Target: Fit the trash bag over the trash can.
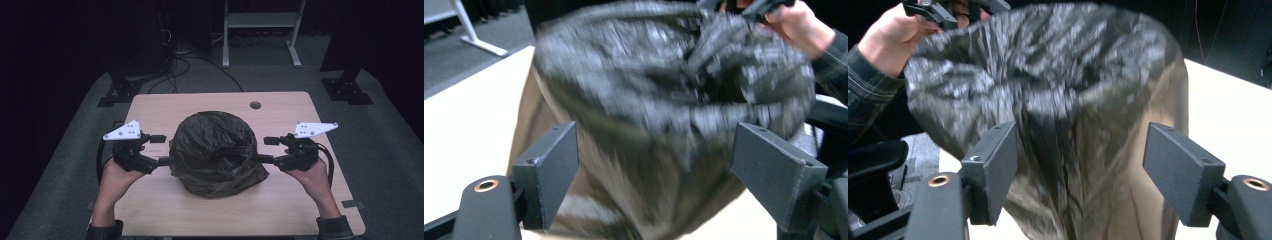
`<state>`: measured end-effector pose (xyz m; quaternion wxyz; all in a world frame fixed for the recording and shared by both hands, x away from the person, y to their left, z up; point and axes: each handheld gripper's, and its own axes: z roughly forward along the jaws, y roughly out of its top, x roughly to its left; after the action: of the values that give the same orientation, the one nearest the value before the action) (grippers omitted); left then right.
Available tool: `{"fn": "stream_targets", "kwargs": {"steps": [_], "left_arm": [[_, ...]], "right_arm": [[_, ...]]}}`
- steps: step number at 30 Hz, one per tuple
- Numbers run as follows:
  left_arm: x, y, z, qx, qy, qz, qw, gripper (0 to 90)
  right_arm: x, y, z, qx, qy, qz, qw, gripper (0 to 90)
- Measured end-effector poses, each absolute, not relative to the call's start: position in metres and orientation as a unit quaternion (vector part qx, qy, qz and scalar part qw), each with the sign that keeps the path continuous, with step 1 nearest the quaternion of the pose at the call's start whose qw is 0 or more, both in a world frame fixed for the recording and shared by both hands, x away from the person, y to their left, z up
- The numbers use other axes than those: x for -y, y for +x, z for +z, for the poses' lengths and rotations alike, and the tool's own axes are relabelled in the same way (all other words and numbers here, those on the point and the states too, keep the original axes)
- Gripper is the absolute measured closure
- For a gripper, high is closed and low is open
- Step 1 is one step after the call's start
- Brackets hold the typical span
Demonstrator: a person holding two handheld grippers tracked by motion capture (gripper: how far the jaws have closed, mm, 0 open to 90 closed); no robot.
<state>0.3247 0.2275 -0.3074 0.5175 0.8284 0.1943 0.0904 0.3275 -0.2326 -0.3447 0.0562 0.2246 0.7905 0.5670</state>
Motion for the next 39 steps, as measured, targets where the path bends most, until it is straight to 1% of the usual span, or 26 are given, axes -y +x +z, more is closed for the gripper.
{"fn": "stream_targets", "kwargs": {"steps": [4,7,8,10,12,13,16,17,20,21,23,24,25,26,27,28,29,31,39], "left_arm": [[-0.212,0.334,-0.29,-0.184,0.828,0.097,0.52,22.8],[-0.192,0.342,-0.283,-0.163,0.843,0.091,0.504,24.7],[-0.185,0.344,-0.283,-0.154,0.849,0.089,0.498,27.6],[-0.173,0.349,-0.284,-0.144,0.857,0.083,0.487,27.6],[-0.16,0.356,-0.286,-0.135,0.868,0.075,0.472,27.8],[-0.155,0.359,-0.289,-0.131,0.871,0.074,0.467,28.4],[-0.143,0.366,-0.295,-0.125,0.881,0.069,0.451,31.9],[-0.141,0.368,-0.297,-0.123,0.885,0.07,0.443,33.8],[-0.137,0.369,-0.301,-0.117,0.896,0.086,0.421,43.5],[-0.137,0.37,-0.301,-0.115,0.898,0.092,0.414,49.5],[-0.136,0.37,-0.301,-0.118,0.9,0.107,0.405,61.4],[-0.136,0.37,-0.3,-0.121,0.901,0.116,0.4,69.6],[-0.135,0.37,-0.299,-0.118,0.903,0.122,0.394,75.6],[-0.135,0.37,-0.299,-0.117,0.904,0.125,0.391,84.0],[-0.136,0.37,-0.299,-0.121,0.903,0.129,0.393,88.6],[-0.137,0.371,-0.298,-0.125,0.901,0.132,0.395,89.9],[-0.139,0.372,-0.298,-0.131,0.898,0.136,0.397,89.9],[-0.144,0.373,-0.296,-0.147,0.892,0.151,0.4,90.0],[-0.175,0.382,-0.295,-0.197,0.87,0.157,0.424,90.0]], "right_arm": [[0.224,0.331,-0.33,-0.789,0.217,0.571,0.066,31.1],[0.214,0.335,-0.32,-0.794,0.209,0.567,0.068,31.9],[0.21,0.337,-0.317,-0.796,0.205,0.566,0.066,32.3],[0.202,0.337,-0.313,-0.801,0.196,0.562,0.062,32.7],[0.195,0.335,-0.311,-0.807,0.182,0.559,0.054,37.0],[0.191,0.334,-0.31,-0.811,0.176,0.556,0.054,37.8],[0.183,0.333,-0.31,-0.82,0.164,0.546,0.047,41.9],[0.18,0.333,-0.31,-0.823,0.16,0.543,0.044,45.1],[0.171,0.334,-0.31,-0.84,0.15,0.519,0.038,50.6],[0.169,0.334,-0.311,-0.846,0.15,0.51,0.039,53.7],[0.166,0.335,-0.311,-0.853,0.152,0.497,0.042,63.8],[0.165,0.335,-0.311,-0.856,0.152,0.492,0.042,69.7],[0.164,0.335,-0.311,-0.858,0.152,0.488,0.046,74.4],[0.164,0.334,-0.311,-0.86,0.151,0.485,0.044,82.8],[0.164,0.334,-0.311,-0.861,0.147,0.484,0.048,86.0],[0.165,0.333,-0.311,-0.861,0.148,0.483,0.052,88.9],[0.165,0.333,-0.311,-0.861,0.148,0.484,0.052,89.3],[0.168,0.333,-0.311,-0.858,0.151,0.487,0.058,89.6],[0.196,0.33,-0.311,-0.838,0.166,0.515,0.067,89.9]]}}
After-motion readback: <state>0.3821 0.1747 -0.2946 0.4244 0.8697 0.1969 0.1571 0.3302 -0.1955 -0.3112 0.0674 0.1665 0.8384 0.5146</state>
